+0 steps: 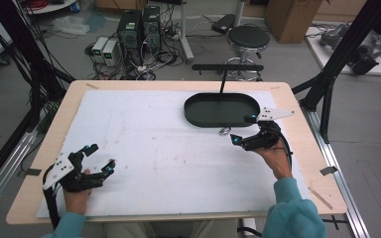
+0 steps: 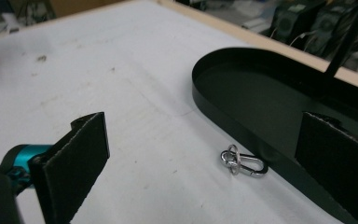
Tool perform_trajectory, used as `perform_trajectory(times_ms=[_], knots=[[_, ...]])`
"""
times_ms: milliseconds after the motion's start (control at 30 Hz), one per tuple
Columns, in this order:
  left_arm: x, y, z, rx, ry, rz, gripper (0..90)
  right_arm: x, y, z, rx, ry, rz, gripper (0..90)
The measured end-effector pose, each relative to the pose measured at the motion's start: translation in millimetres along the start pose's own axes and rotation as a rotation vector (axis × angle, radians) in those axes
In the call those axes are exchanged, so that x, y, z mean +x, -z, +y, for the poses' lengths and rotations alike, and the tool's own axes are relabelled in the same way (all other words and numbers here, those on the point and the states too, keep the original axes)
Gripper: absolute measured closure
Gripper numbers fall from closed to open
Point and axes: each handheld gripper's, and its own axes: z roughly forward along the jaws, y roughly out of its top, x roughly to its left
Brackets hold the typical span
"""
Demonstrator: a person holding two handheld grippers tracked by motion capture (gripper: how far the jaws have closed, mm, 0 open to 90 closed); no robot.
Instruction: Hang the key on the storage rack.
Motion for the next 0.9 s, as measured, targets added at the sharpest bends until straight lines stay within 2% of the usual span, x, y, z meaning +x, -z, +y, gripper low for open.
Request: perform_trajectory(times_ms=[167,300,400,567,800,900], knots=[[-0.1,-0.3,0.0,-0.001,0.0,0.0,12.3,-9.0,-13.7,12.0,0.104,0.014,0.047,3.0],[-0.1,-0.3,0.0,0.002,-0.002,0.0,12.3,-16.2,-23.3,18.8,0.158,0.017,0.07,3.0],[0.0,-0.5,0.1,0.001,-0.001,0.0,12.3,-22.2,-30.1,22.3,0.183,0.011,0.066,3.1],[0.0,-0.5,0.1,0.002,0.0,0.0,12.3,-27.8,-41.4,25.9,0.261,0.003,0.047,5.1],[0.0,-0.7,0.1,0.002,-0.001,0.001,12.3,-31.9,-55.5,19.5,0.347,-0.019,0.023,5.3],[0.0,-0.6,0.1,0.003,-0.001,0.0,12.3,-33.4,-60.5,17.8,0.365,-0.039,0.019,5.3]])
